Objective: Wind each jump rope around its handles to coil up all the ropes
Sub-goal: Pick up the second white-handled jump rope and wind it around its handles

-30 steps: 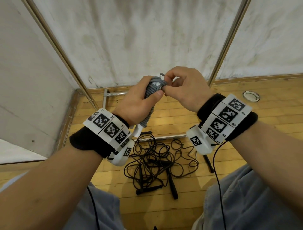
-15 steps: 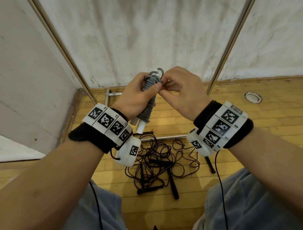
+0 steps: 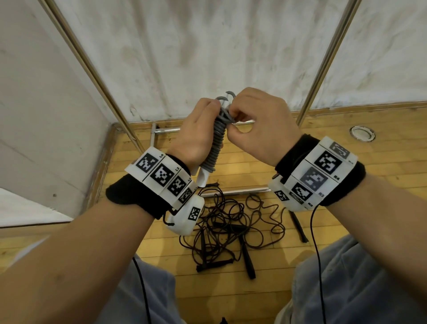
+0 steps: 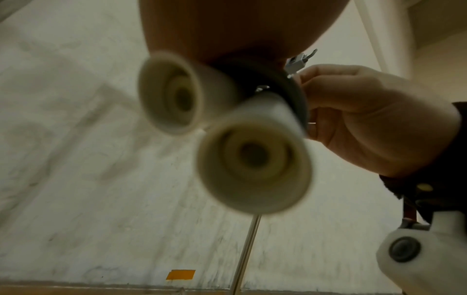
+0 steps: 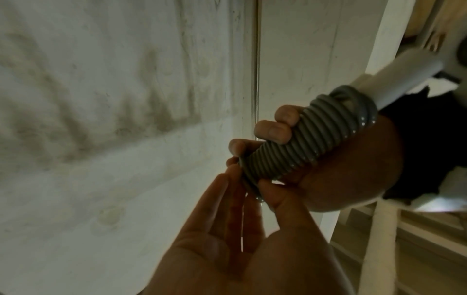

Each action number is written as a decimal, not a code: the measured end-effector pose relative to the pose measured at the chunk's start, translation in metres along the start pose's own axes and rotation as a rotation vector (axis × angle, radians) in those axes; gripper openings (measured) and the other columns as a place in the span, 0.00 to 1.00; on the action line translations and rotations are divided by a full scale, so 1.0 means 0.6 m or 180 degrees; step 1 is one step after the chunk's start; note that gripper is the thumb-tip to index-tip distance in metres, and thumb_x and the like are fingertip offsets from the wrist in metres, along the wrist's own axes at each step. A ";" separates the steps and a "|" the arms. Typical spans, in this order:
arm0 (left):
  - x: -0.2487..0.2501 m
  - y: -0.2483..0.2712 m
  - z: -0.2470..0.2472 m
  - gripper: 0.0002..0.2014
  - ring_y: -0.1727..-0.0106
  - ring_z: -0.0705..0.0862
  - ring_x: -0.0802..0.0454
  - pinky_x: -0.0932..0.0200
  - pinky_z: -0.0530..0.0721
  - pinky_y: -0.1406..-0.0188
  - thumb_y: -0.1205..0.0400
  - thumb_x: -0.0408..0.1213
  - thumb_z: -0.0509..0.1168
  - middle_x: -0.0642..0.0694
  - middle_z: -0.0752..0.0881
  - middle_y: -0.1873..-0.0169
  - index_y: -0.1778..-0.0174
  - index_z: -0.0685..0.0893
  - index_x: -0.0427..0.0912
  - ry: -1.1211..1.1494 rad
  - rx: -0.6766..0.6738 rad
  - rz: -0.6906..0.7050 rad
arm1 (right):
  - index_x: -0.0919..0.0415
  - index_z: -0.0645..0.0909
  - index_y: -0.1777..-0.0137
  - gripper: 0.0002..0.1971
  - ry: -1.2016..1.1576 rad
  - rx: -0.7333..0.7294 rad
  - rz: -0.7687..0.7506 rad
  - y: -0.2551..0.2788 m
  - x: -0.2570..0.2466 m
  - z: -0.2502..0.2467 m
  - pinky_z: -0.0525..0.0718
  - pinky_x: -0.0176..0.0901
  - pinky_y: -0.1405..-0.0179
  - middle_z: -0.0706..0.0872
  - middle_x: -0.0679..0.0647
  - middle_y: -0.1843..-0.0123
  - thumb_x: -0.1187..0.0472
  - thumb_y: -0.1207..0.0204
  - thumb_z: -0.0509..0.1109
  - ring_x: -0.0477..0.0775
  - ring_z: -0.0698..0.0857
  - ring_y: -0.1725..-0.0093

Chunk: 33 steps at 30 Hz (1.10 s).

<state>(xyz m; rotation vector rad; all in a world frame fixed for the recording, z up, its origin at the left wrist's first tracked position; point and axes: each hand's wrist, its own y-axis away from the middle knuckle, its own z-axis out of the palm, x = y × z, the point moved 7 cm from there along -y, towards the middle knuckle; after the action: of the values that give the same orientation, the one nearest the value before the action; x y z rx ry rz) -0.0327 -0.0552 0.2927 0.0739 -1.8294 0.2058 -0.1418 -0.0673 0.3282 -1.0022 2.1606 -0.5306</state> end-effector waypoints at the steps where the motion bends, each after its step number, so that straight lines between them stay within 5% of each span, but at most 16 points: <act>1: 0.000 0.001 0.000 0.13 0.58 0.77 0.46 0.47 0.76 0.58 0.11 0.41 0.48 0.41 0.77 0.61 0.58 0.74 0.45 0.0006 -0.0005 0.0021 | 0.68 0.82 0.61 0.05 0.0079 -0.0025 -0.0038 0.001 -0.001 0.000 0.83 0.56 0.61 0.82 0.58 0.60 0.65 0.31 0.68 0.58 0.81 0.62; 8: 0.003 -0.007 -0.001 0.12 0.68 0.73 0.67 0.71 0.71 0.63 0.12 0.37 0.53 0.56 0.73 0.66 0.62 0.73 0.46 -0.0029 0.0152 0.0210 | 0.66 0.81 0.59 0.05 0.0102 -0.0018 0.0182 0.001 0.004 0.005 0.83 0.54 0.58 0.81 0.57 0.58 0.63 0.30 0.70 0.57 0.82 0.62; 19: 0.005 -0.002 0.006 0.09 0.63 0.74 0.52 0.51 0.75 0.64 0.16 0.33 0.53 0.48 0.74 0.65 0.62 0.73 0.44 0.0436 0.0183 -0.0188 | 0.67 0.81 0.63 0.05 0.0305 0.0259 0.0036 -0.002 -0.005 -0.015 0.84 0.54 0.68 0.81 0.58 0.64 0.64 0.33 0.69 0.57 0.81 0.69; 23: 0.013 0.001 0.010 0.09 0.67 0.76 0.53 0.55 0.78 0.69 0.17 0.34 0.52 0.47 0.77 0.65 0.58 0.76 0.46 0.0590 0.0153 -0.0214 | 0.70 0.81 0.65 0.04 0.0335 0.0534 -0.0045 0.002 -0.016 -0.028 0.83 0.53 0.72 0.82 0.61 0.67 0.68 0.34 0.70 0.58 0.81 0.71; 27: 0.024 0.007 -0.004 0.09 0.75 0.75 0.68 0.74 0.74 0.76 0.15 0.36 0.53 0.54 0.77 0.69 0.58 0.75 0.50 0.0155 0.0365 0.0178 | 0.70 0.83 0.62 0.03 0.0268 0.0536 -0.0106 0.006 -0.024 -0.028 0.85 0.53 0.69 0.82 0.61 0.64 0.68 0.31 0.70 0.57 0.82 0.68; 29: 0.029 0.011 -0.009 0.06 0.74 0.75 0.70 0.75 0.73 0.75 0.14 0.37 0.54 0.55 0.77 0.69 0.53 0.74 0.48 -0.0092 0.0454 0.0455 | 0.70 0.84 0.61 0.05 -0.0139 0.0446 0.0106 0.003 -0.017 -0.026 0.86 0.52 0.63 0.83 0.61 0.62 0.66 0.31 0.71 0.57 0.84 0.64; 33: 0.038 0.018 -0.015 0.06 0.68 0.79 0.71 0.73 0.74 0.68 0.14 0.40 0.54 0.57 0.80 0.65 0.44 0.72 0.45 -0.0436 0.0525 0.0839 | 0.65 0.88 0.61 0.08 -0.1507 0.0380 0.1308 -0.001 0.028 -0.015 0.86 0.56 0.52 0.88 0.57 0.61 0.60 0.27 0.72 0.56 0.87 0.58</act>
<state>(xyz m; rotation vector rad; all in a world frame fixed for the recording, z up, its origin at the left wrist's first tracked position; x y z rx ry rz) -0.0317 -0.0418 0.3159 -0.0393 -1.9531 0.5489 -0.1559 -0.0801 0.3275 -0.5265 1.8099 -0.1949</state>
